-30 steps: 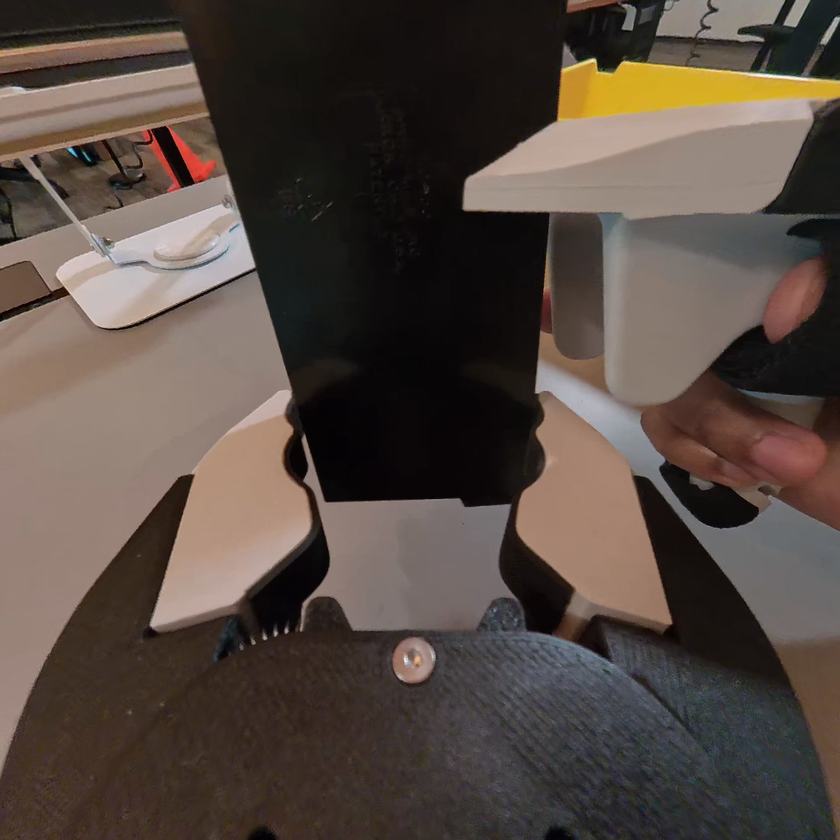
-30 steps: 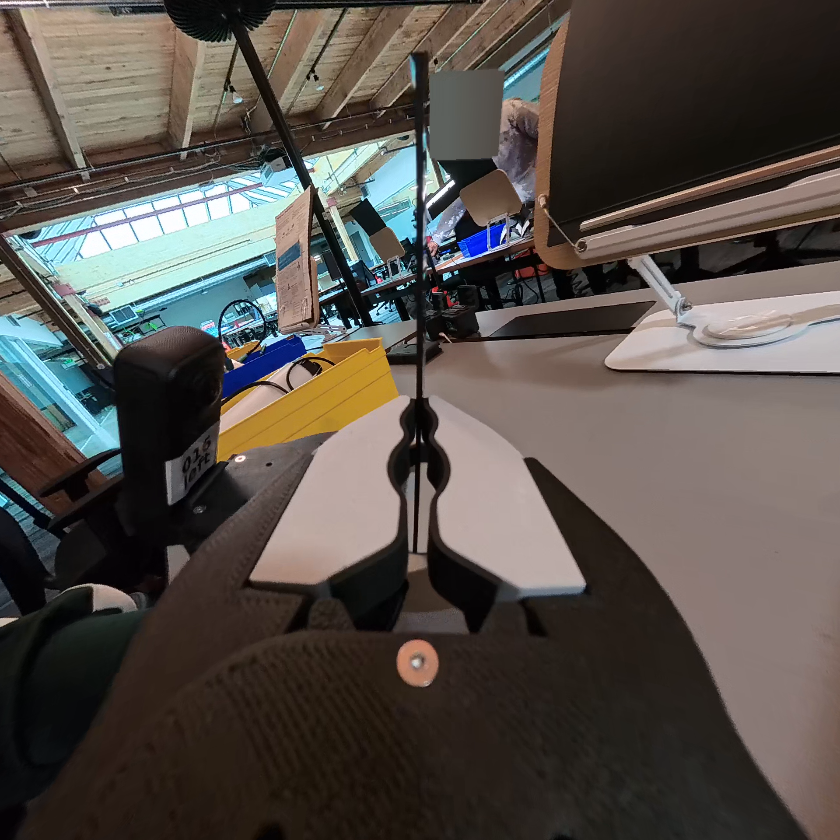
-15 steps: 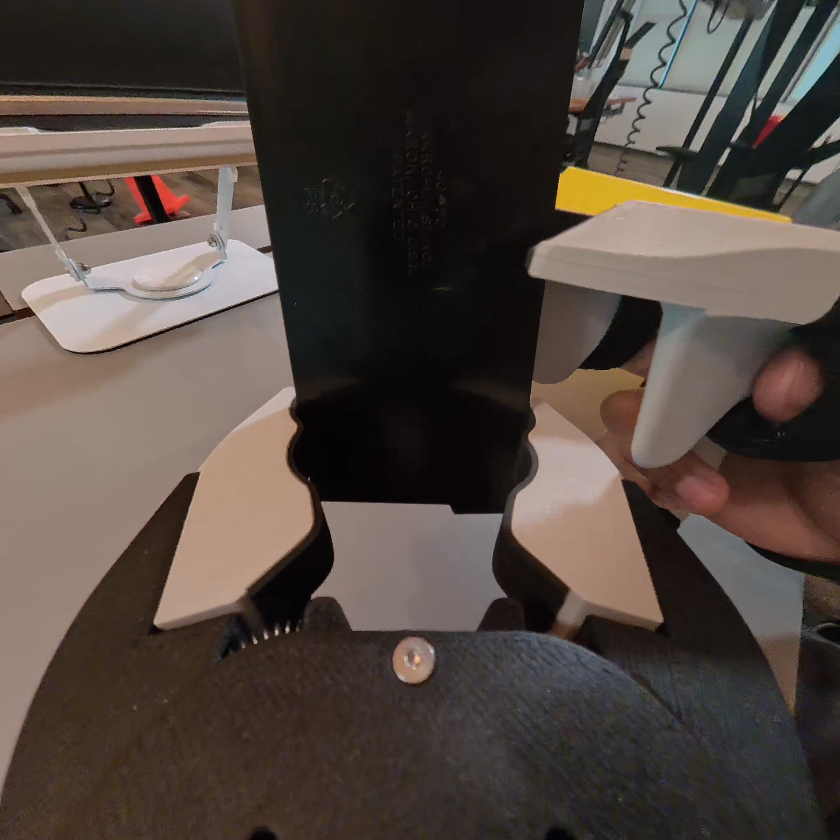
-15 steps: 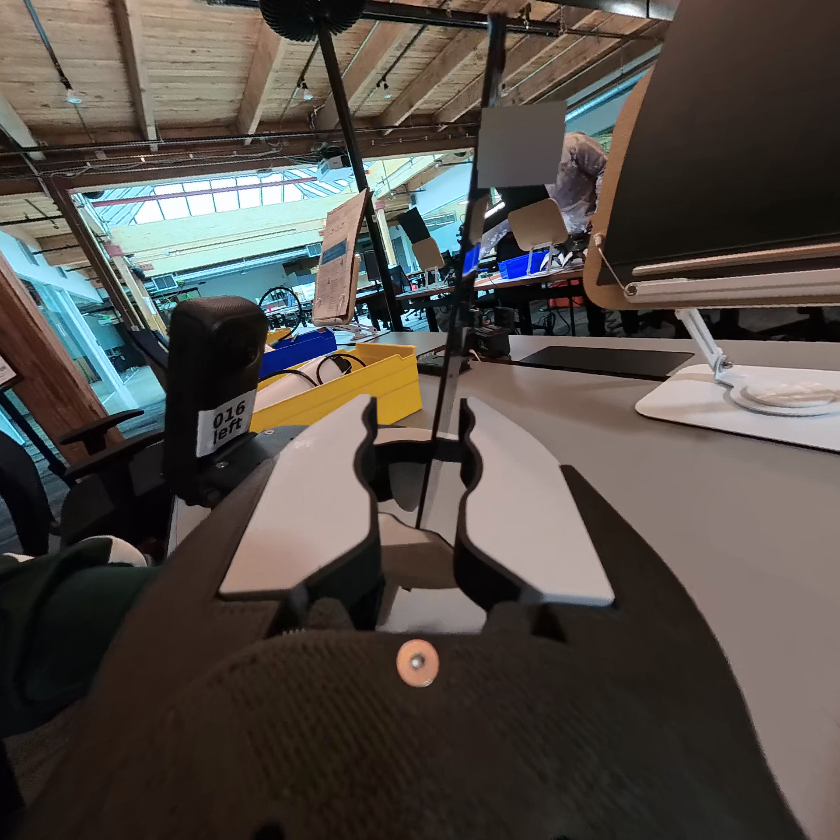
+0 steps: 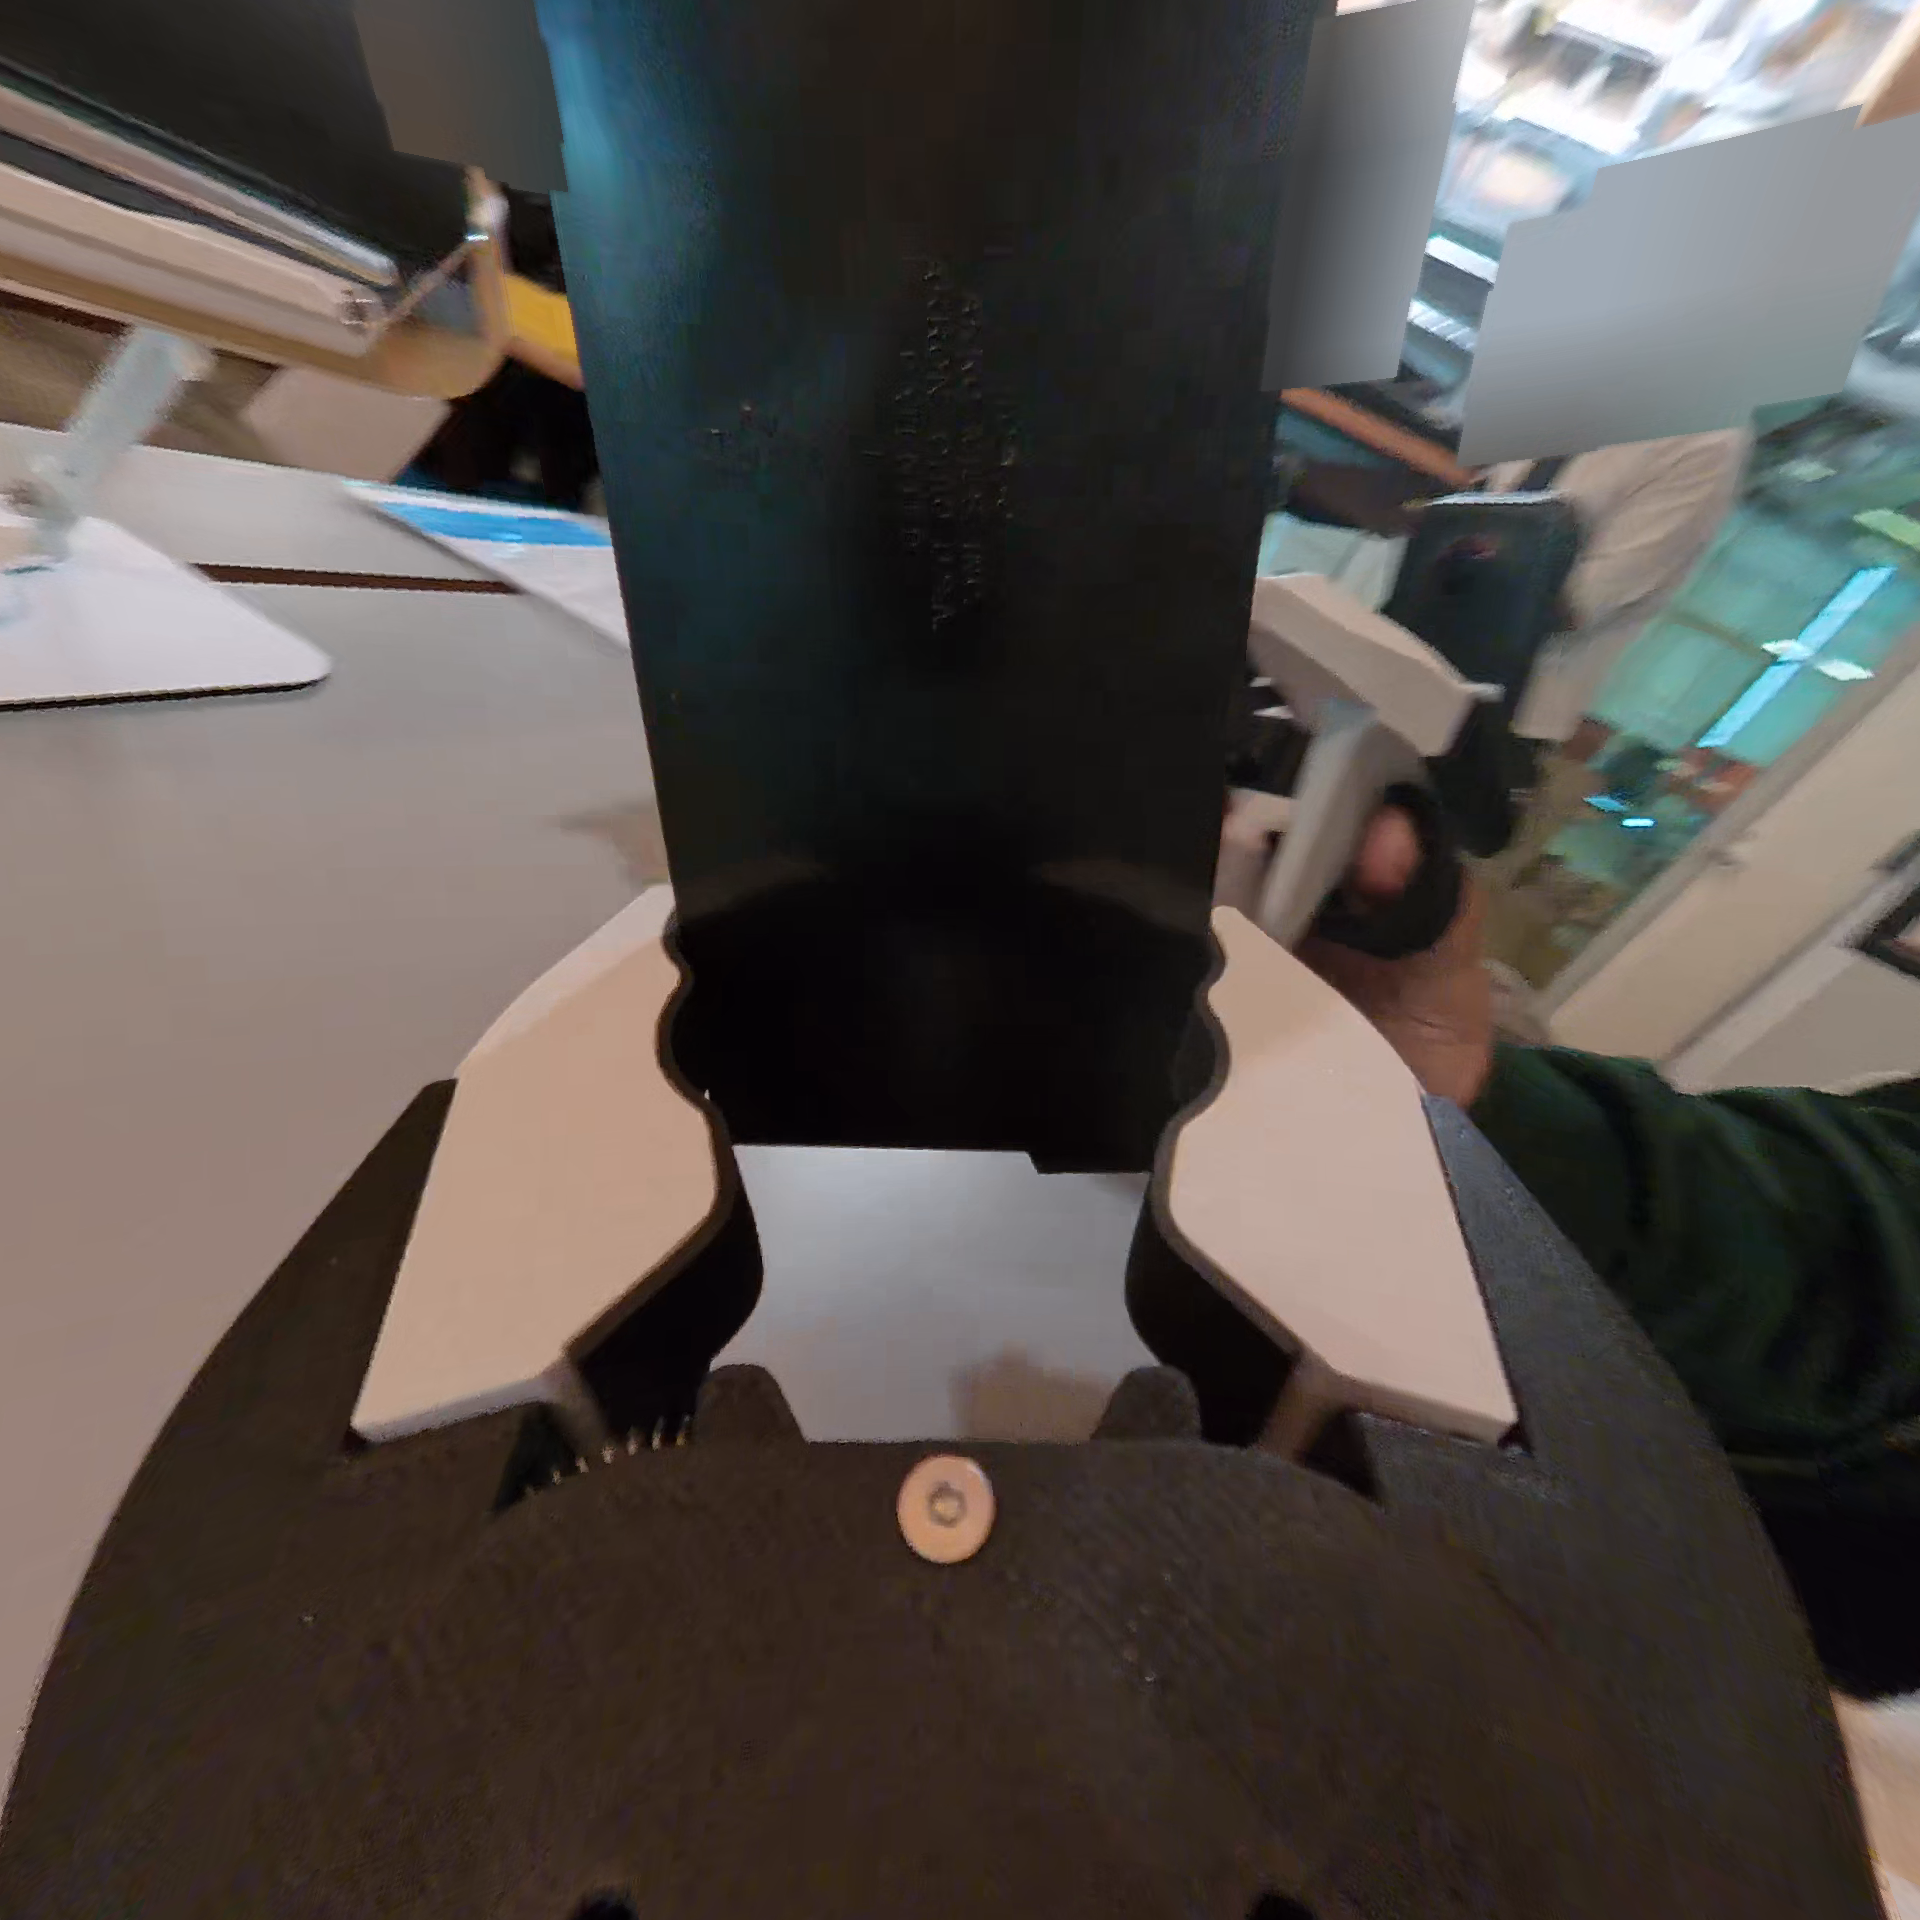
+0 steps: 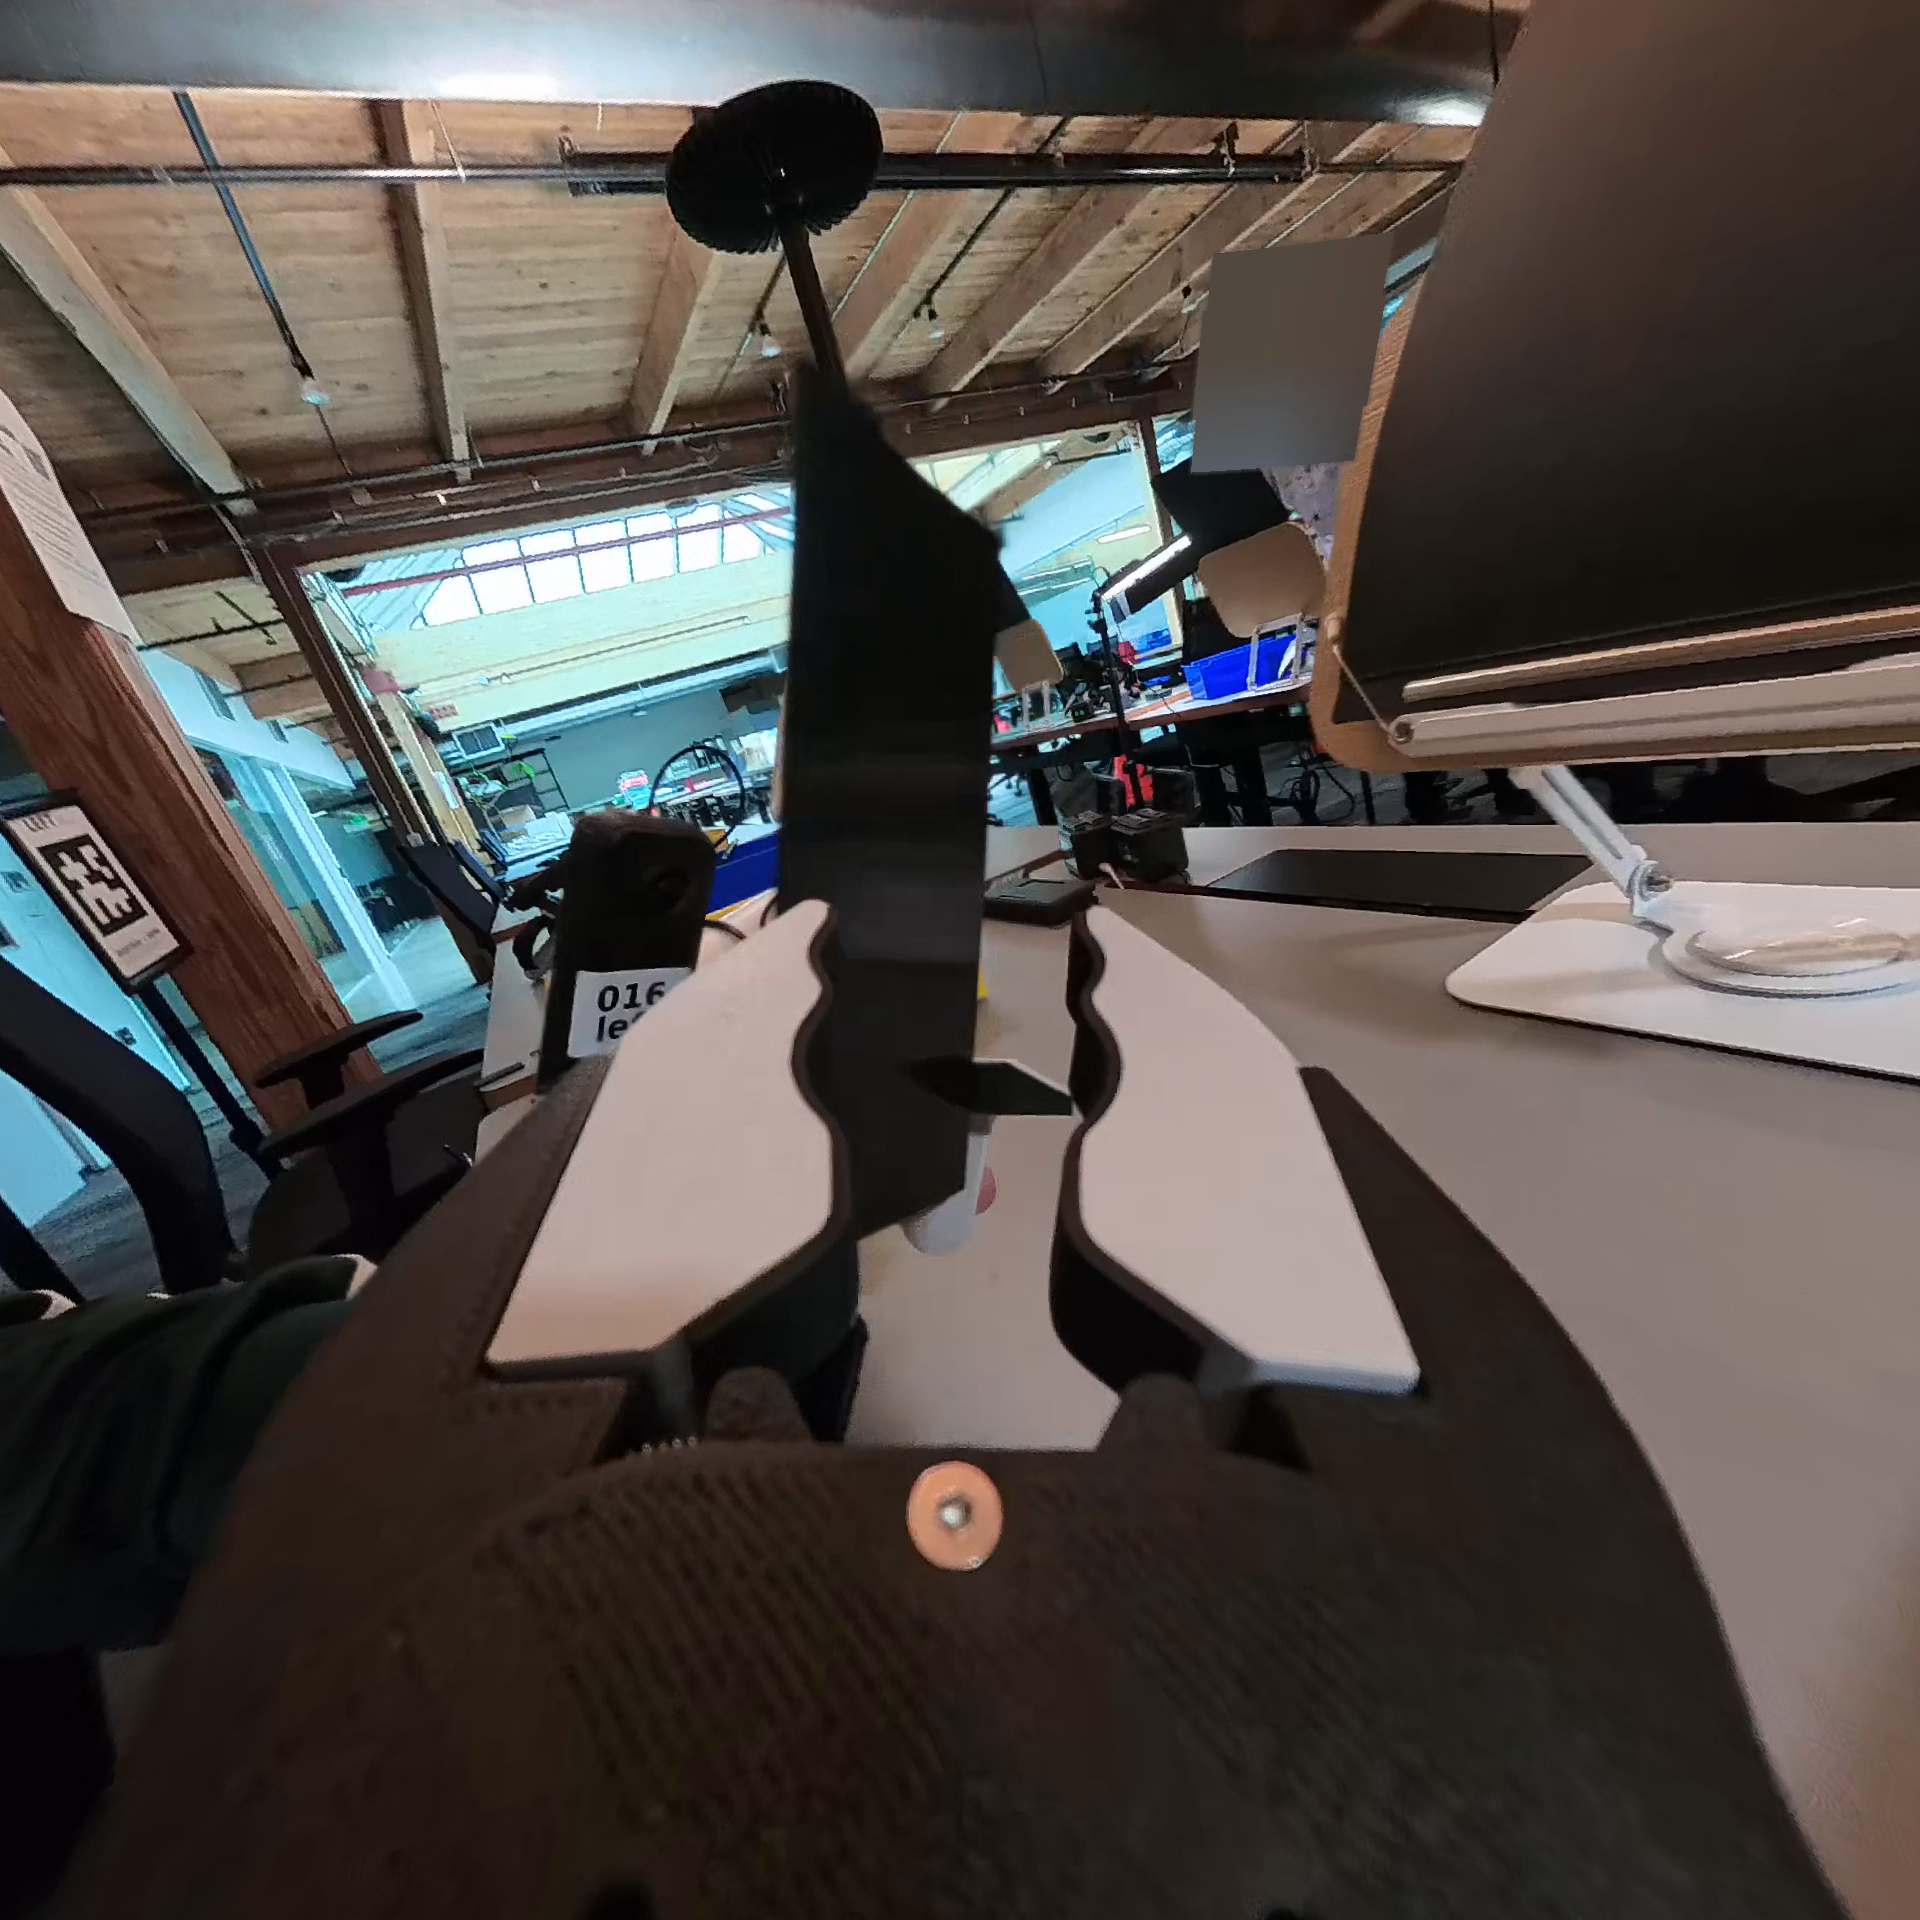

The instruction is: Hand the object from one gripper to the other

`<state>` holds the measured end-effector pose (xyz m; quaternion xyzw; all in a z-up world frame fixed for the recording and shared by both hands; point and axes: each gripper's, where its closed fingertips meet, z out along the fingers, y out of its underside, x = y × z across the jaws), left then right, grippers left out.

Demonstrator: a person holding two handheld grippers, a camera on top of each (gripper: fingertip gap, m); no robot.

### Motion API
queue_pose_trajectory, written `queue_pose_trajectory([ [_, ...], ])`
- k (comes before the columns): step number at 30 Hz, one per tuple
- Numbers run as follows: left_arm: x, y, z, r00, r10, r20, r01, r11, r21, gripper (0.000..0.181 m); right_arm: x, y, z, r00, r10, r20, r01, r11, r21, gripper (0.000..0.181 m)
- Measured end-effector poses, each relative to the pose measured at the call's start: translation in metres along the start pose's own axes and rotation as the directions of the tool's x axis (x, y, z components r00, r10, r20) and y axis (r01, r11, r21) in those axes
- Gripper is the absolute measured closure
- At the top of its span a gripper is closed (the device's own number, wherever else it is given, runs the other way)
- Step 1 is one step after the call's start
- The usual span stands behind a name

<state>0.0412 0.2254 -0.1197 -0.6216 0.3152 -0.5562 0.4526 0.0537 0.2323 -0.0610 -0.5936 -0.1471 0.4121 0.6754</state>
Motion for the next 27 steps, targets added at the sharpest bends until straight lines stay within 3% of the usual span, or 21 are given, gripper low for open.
queue_pose_trajectory([
  [3, 0.024, -0.003, 0.000, 0.981, -0.040, -0.190, 0.041, 0.999, 0.006, 0.091, 0.005, -0.005, -0.005, 0.999, 0.035, 0.035, -0.035, 0.999, -0.001, 0.136],
  [7, 0.045, 0.002, -0.002, 0.931, -0.096, -0.351, 0.086, 0.995, -0.045, 0.091, -0.001, -0.005, -0.007, 0.986, 0.096, 0.138, -0.092, 0.995, -0.033, 0.116],
  [11, 0.052, 0.011, 0.000, 0.911, -0.125, -0.392, 0.093, 0.991, -0.100, 0.091, -0.022, -0.011, -0.006, 0.931, 0.224, 0.287, -0.214, 0.975, -0.063, 0.067],
  [15, 0.058, 0.025, 0.003, 0.904, -0.117, -0.410, 0.051, 0.985, -0.167, 0.091, -0.027, -0.007, -0.004, 0.917, 0.270, 0.293, -0.245, 0.962, -0.119, 0.045],
  [20, 0.068, 0.042, 0.008, 0.893, -0.113, -0.437, 0.009, 0.972, -0.233, 0.091, -0.030, -0.004, -0.002, 0.924, 0.268, 0.273, -0.225, 0.958, -0.180, 0.041],
  [25, 0.074, 0.060, 0.012, 0.894, -0.083, -0.440, -0.056, 0.954, -0.294, 0.091, -0.031, -0.005, -0.002, 0.935, 0.251, 0.251, -0.200, 0.956, -0.213, 0.050],
  [27, 0.075, 0.063, 0.013, 0.894, -0.073, -0.441, -0.072, 0.950, -0.304, 0.091, -0.028, -0.001, -0.003, 0.942, 0.241, 0.234, -0.184, 0.953, -0.241, 0.062],
])
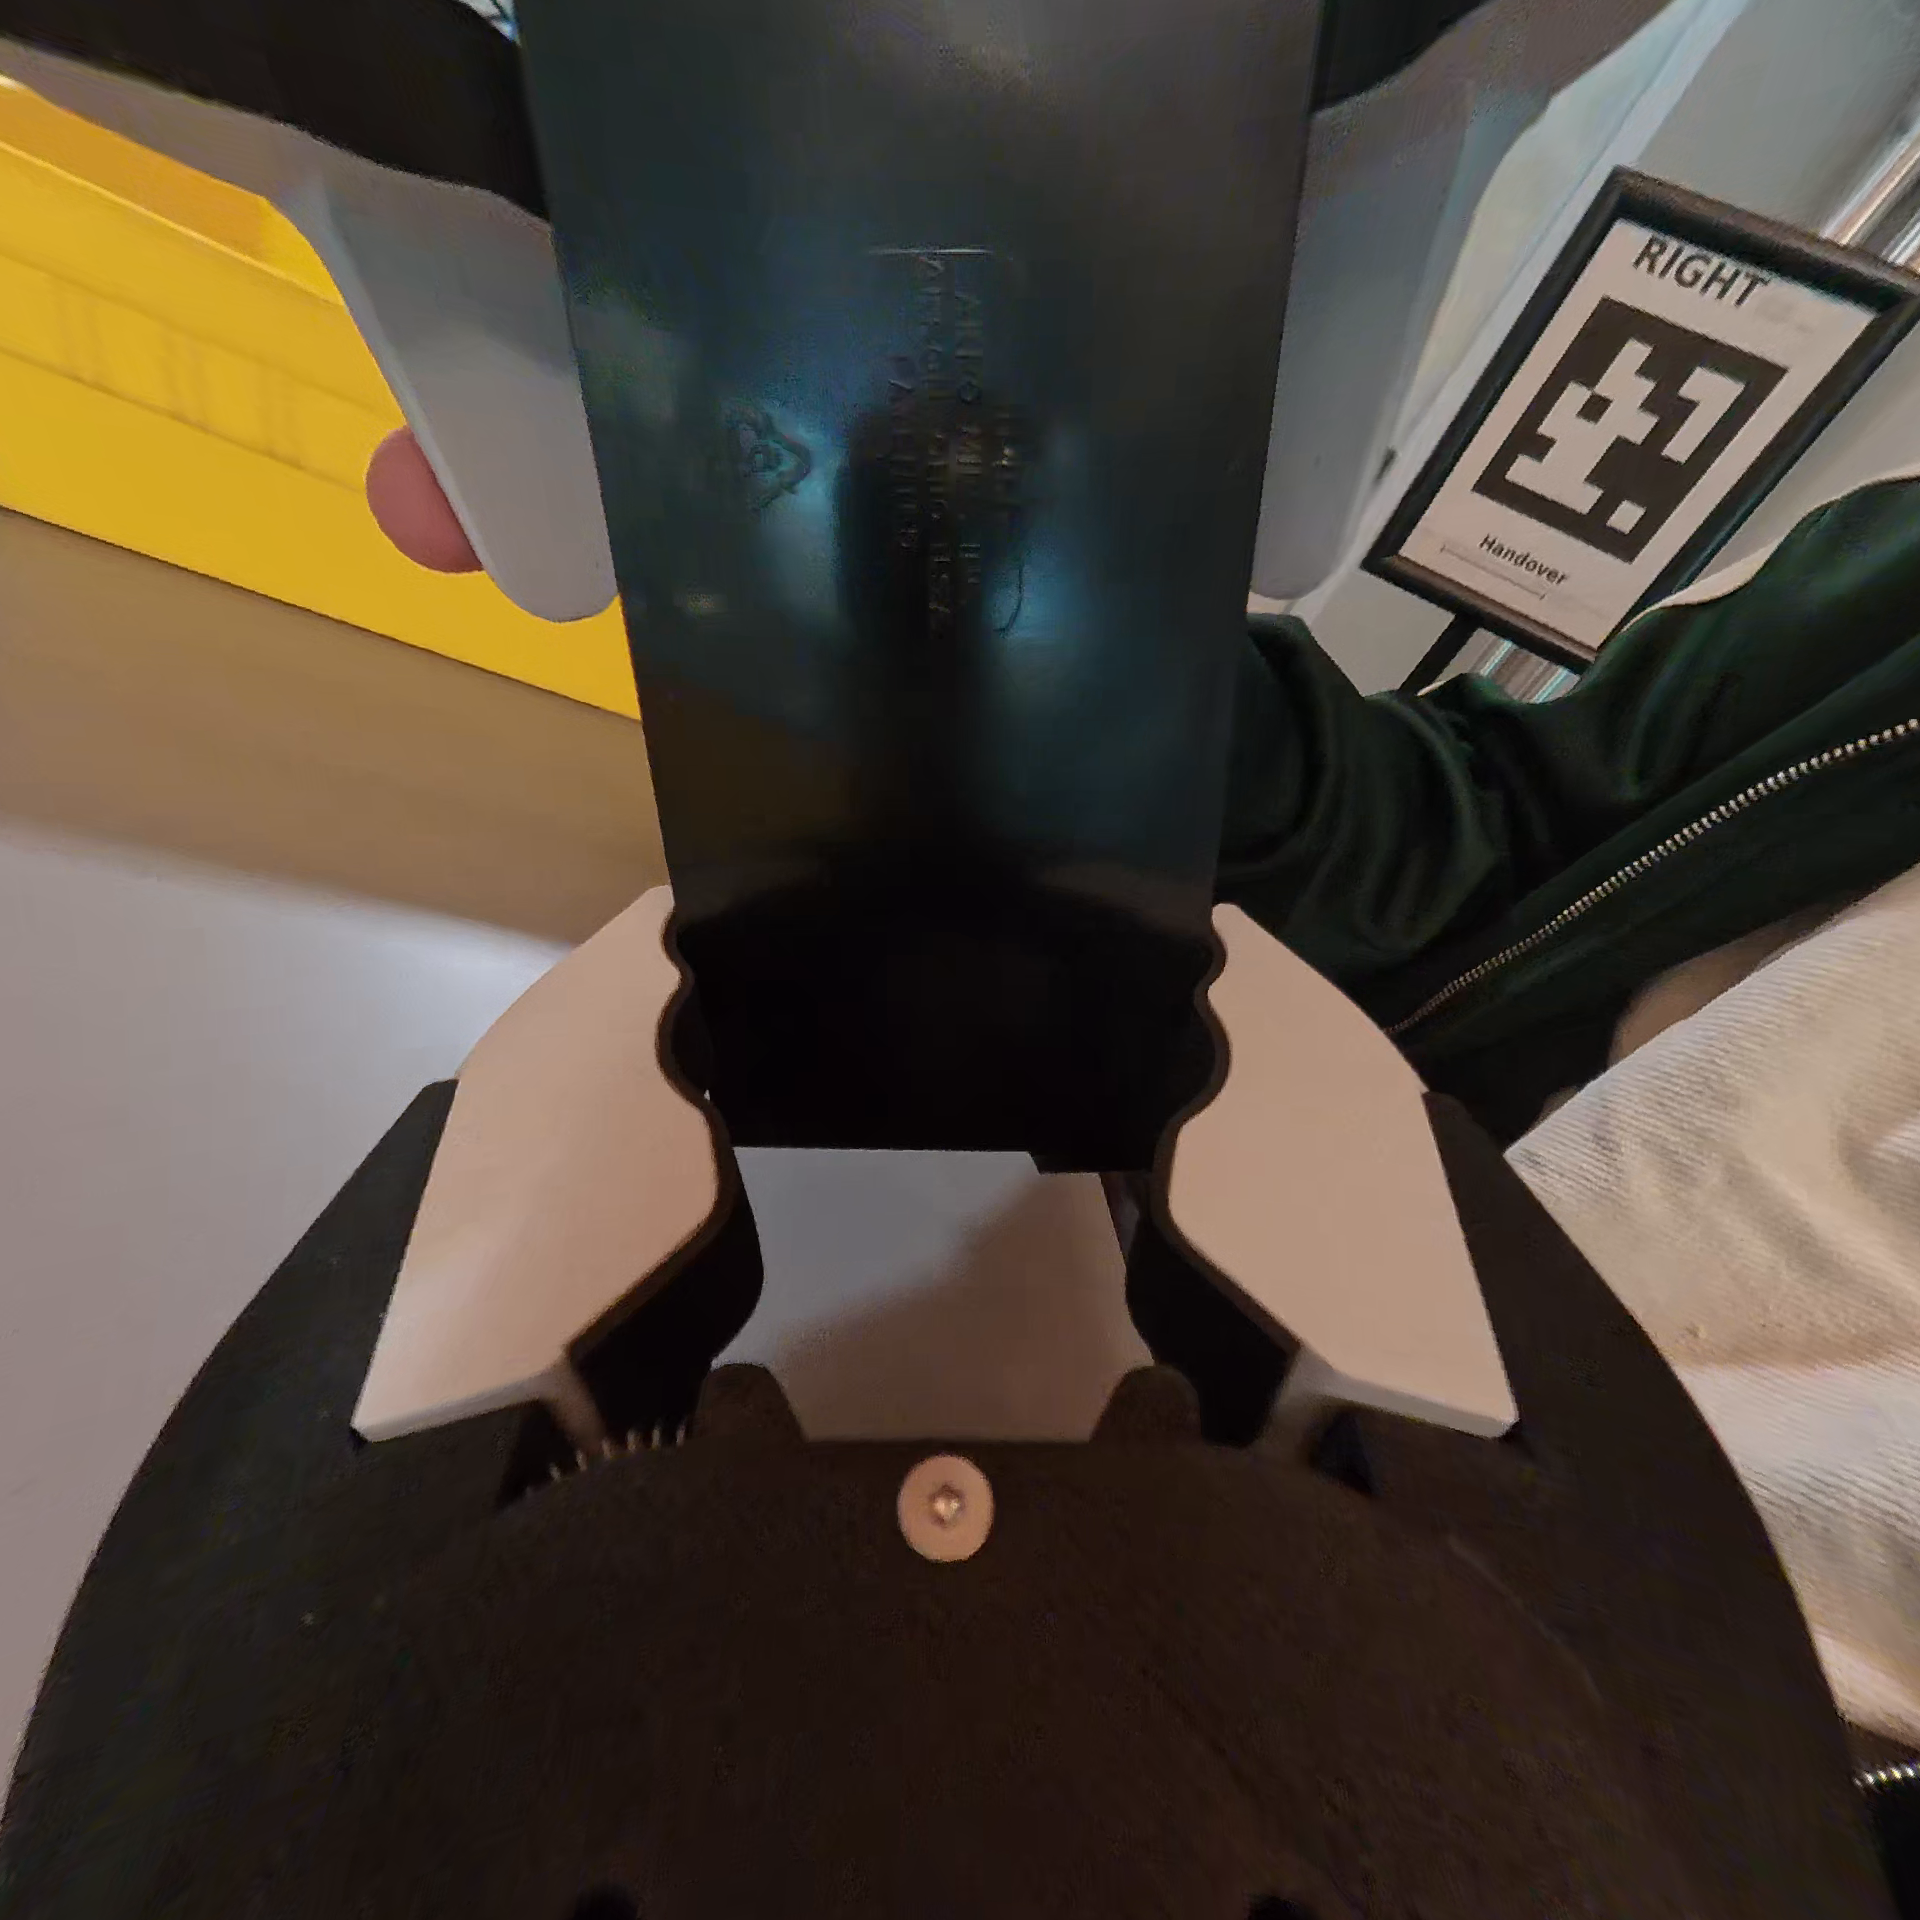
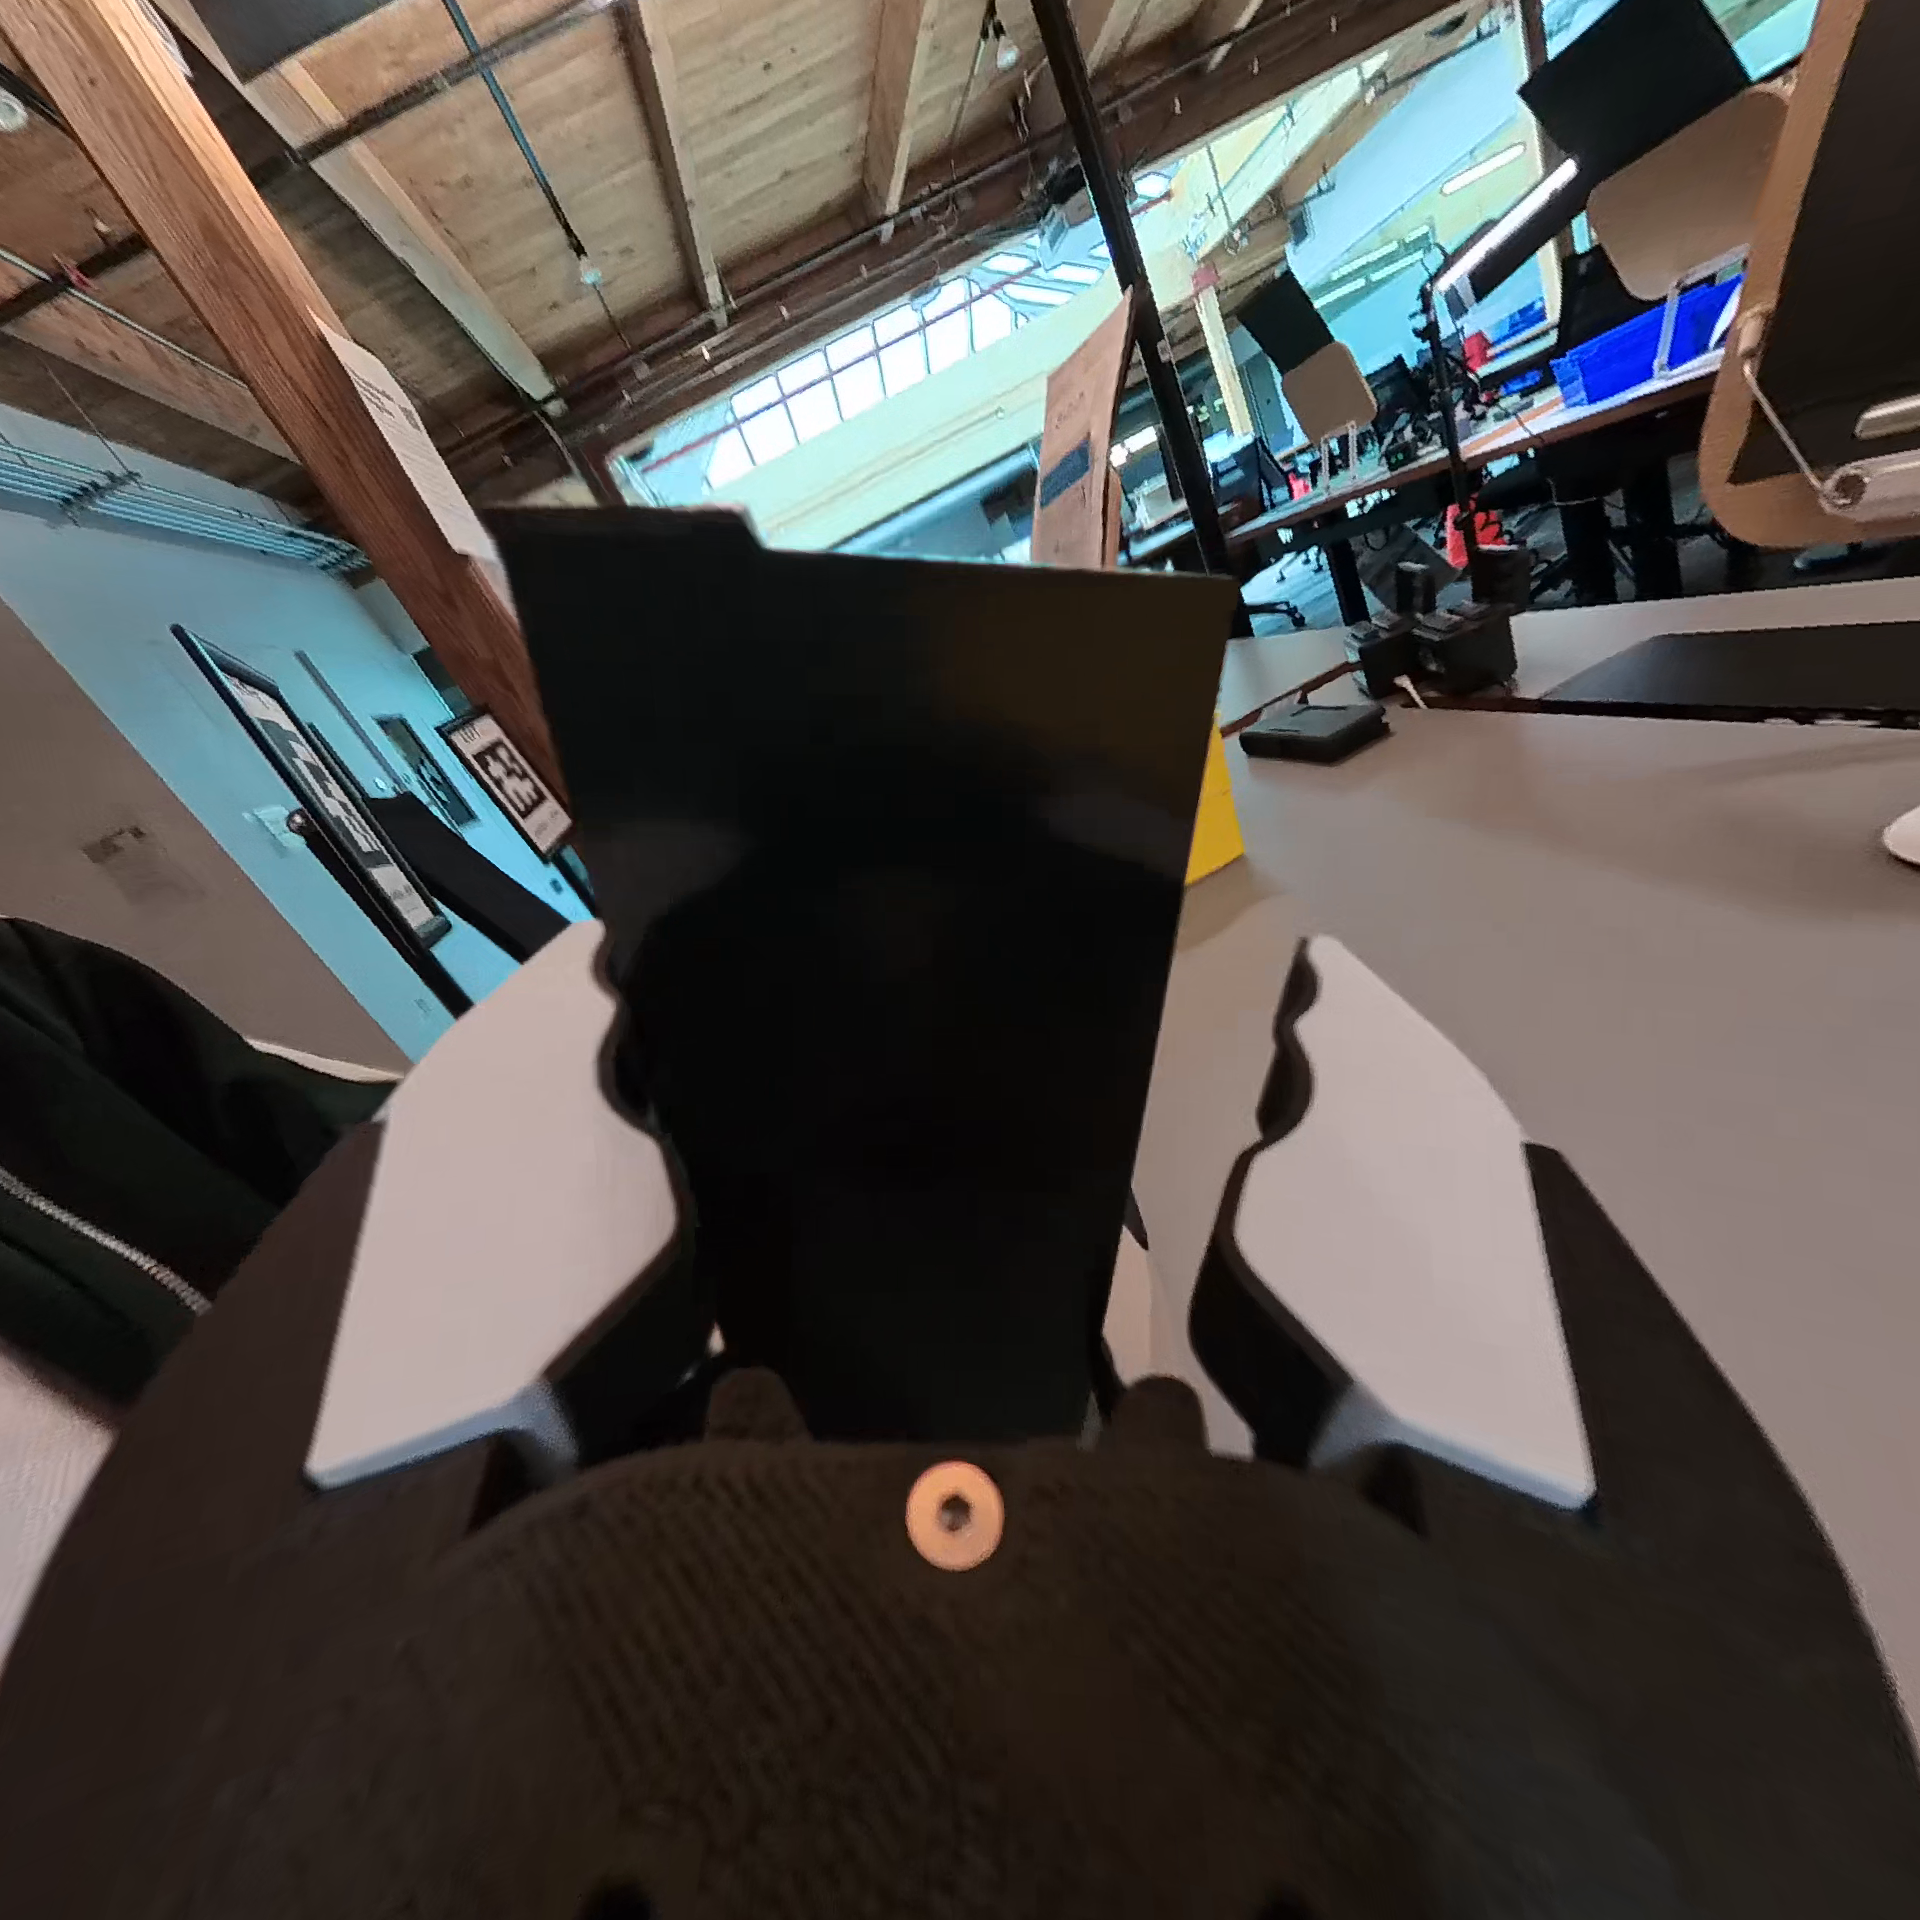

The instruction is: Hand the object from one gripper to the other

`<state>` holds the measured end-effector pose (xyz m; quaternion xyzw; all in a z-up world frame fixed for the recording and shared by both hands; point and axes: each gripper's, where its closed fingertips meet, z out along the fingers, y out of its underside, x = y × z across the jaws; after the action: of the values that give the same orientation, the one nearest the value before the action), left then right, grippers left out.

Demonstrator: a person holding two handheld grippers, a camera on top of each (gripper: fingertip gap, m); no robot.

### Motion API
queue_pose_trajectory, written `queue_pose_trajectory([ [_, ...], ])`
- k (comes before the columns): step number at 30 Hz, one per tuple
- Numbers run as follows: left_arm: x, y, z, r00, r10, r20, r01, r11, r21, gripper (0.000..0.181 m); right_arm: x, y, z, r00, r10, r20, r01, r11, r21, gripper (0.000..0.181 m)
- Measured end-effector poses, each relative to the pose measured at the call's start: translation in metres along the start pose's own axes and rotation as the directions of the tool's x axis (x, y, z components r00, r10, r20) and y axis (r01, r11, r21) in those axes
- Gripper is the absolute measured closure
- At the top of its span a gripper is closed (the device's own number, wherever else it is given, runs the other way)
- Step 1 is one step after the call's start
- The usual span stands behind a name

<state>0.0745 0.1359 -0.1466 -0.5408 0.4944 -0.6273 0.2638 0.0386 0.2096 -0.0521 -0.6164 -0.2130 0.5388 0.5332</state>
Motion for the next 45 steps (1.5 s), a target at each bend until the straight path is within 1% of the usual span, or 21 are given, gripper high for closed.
queue_pose_trajectory([
  [1, -0.001, 0.001, 0.001, 1.000, -0.006, 0.005, 0.006, 1.000, -0.003, 0.090, -0.001, 0.000, -0.001, 1.000, -0.007, 0.010, 0.007, 1.000, -0.007, 0.072],
  [2, -0.003, 0.000, 0.000, 1.000, -0.018, 0.007, 0.018, 1.000, 0.005, 0.090, -0.004, 0.000, -0.003, 1.000, -0.007, 0.028, 0.007, 1.000, -0.008, 0.088],
  [4, -0.004, -0.002, -0.002, 1.000, -0.022, 0.000, 0.022, 0.999, 0.024, 0.091, -0.003, -0.002, -0.004, 1.000, -0.001, 0.020, 0.001, 1.000, -0.005, 0.089],
  [10, -0.009, -0.002, -0.002, 0.999, -0.004, 0.047, 0.002, 0.999, 0.033, 0.091, -0.001, -0.002, -0.005, 1.000, -0.018, 0.008, 0.018, 1.000, 0.004, 0.089],
  [13, -0.013, -0.004, -0.005, 0.997, 0.002, 0.071, -0.005, 0.999, 0.050, 0.075, 0.001, -0.003, -0.007, 0.997, -0.070, -0.025, 0.070, 0.998, -0.002, 0.089],
  [15, -0.017, -0.007, -0.010, 0.996, -0.003, 0.084, -0.003, 0.998, 0.062, 0.069, 0.002, -0.005, -0.009, 0.995, -0.096, -0.039, 0.096, 0.995, -0.003, 0.089],
  [19, -0.022, -0.016, -0.021, 0.995, -0.020, 0.098, 0.009, 0.994, 0.109, 0.069, 0.004, -0.005, -0.012, 0.993, -0.107, -0.046, 0.106, 0.994, -0.026, 0.089],
  [22, -0.025, -0.021, -0.027, 0.994, -0.036, 0.103, 0.021, 0.990, 0.138, 0.069, 0.006, -0.008, -0.015, 0.991, -0.117, -0.060, 0.117, 0.993, -0.014, 0.089],
  [24, -0.026, -0.023, -0.030, 0.994, -0.055, 0.099, 0.039, 0.987, 0.156, 0.070, 0.007, -0.009, -0.016, 0.984, -0.155, -0.088, 0.154, 0.988, -0.022, 0.089],
  [27, -0.028, -0.027, -0.033, 0.992, -0.080, 0.093, 0.061, 0.980, 0.188, 0.071, 0.009, -0.008, -0.017, 0.956, -0.258, -0.141, 0.249, 0.965, -0.080, 0.089],
  [30, -0.033, -0.030, -0.038, 0.990, -0.090, 0.113, 0.065, 0.976, 0.207, 0.074, 0.012, -0.007, -0.017, 0.895, -0.394, -0.210, 0.362, 0.915, -0.176, 0.089],
  [32, -0.036, -0.034, -0.044, 0.987, -0.098, 0.130, 0.066, 0.970, 0.233, 0.078, 0.016, -0.006, -0.019, 0.824, -0.508, -0.253, 0.440, 0.853, -0.280, 0.089],
  [34, -0.040, -0.041, -0.053, 0.982, -0.123, 0.140, 0.081, 0.958, 0.274, 0.083, 0.023, -0.003, -0.023, 0.713, -0.643, -0.280, 0.513, 0.751, -0.417, 0.089],
  [36, -0.040, -0.051, -0.065, 0.981, -0.149, 0.126, 0.100, 0.937, 0.335, 0.089, 0.033, 0.002, -0.028, 0.571, -0.776, -0.268, 0.551, 0.605, -0.575, 0.089],
  [39, -0.027, -0.079, -0.085, 0.983, -0.171, 0.062, 0.123, 0.878, 0.463, 0.091, 0.047, 0.010, -0.037, 0.356, -0.916, -0.183, 0.536, 0.361, -0.763, 0.089],
  [40, -0.021, -0.088, -0.091, 0.984, -0.170, 0.048, 0.126, 0.868, 0.479, 0.098, 0.051, 0.013, -0.039, 0.294, -0.945, -0.144, 0.518, 0.285, -0.807, 0.089],
  [41, -0.015, -0.093, -0.093, 0.985, -0.166, 0.046, 0.126, 0.877, 0.464, 0.107, 0.054, 0.016, -0.040, 0.242, -0.965, -0.104, 0.500, 0.216, -0.839, 0.089],
  [42, -0.011, -0.093, -0.092, 0.984, -0.161, 0.075, 0.116, 0.901, 0.419, 0.113, 0.056, 0.020, -0.040, 0.200, -0.978, -0.064, 0.484, 0.155, -0.861, 0.089],
  [45, -0.015, -0.078, -0.082, 0.960, -0.120, 0.253, 0.071, 0.978, 0.195, 0.119, 0.062, 0.034, -0.037, 0.101, -0.993, 0.069, 0.431, -0.019, -0.902, 0.089],
])
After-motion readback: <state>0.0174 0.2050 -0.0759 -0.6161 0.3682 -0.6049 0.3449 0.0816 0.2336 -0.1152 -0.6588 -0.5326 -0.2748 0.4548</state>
